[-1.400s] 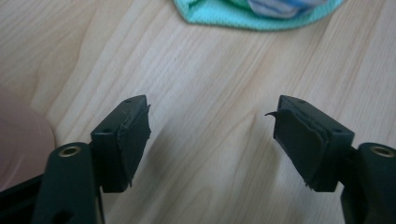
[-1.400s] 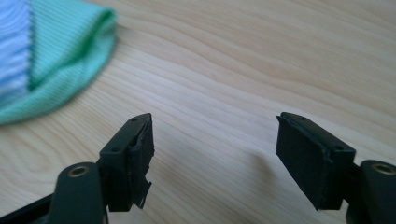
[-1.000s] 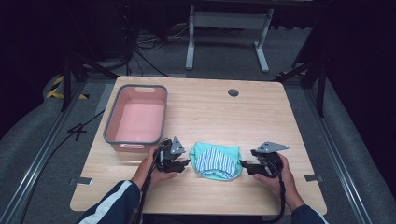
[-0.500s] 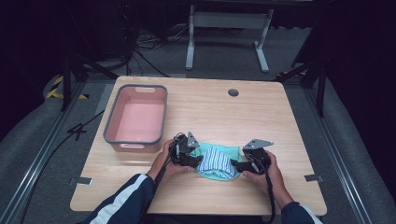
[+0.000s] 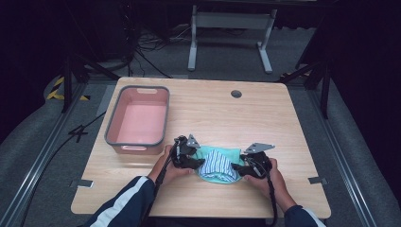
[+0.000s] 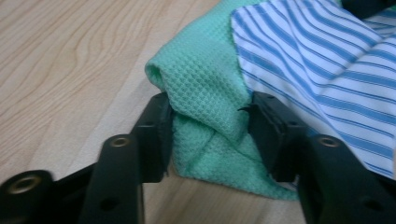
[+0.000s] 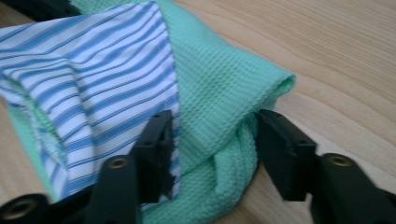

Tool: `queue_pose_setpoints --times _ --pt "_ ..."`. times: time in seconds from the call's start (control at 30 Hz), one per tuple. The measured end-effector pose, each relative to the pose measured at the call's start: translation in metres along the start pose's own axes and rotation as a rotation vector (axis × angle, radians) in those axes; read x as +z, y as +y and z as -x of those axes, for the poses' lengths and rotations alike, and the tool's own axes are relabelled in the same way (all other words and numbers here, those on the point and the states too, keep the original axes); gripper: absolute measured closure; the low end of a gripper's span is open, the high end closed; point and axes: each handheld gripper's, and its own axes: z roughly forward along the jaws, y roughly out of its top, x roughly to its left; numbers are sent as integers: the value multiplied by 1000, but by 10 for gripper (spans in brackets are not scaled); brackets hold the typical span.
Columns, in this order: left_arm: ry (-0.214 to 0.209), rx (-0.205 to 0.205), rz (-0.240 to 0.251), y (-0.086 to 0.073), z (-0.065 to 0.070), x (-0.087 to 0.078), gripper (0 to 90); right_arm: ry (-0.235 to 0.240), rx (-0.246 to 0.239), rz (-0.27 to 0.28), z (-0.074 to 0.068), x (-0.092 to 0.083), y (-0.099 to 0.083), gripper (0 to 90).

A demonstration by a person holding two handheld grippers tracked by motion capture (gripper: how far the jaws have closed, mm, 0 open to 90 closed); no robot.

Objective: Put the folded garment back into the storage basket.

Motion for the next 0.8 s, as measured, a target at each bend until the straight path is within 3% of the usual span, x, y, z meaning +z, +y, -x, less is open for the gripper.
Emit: queue_pose_setpoints --times 0.13,0.27,0.5,0.8 --pt "-47 27 0 0 0 0 706 33 -19 -20 -3 -1 3 672" --pt "-58 35 0 0 1 0 762 56 -22 -23 -5 -1 3 765" --pt "-30 61 -4 1 7 -1 799 25 -60 -10 -10 -2 2 819" --pt "-14 95 -22 5 12 -3 812 29 -62 -3 -10 -7 3 831"
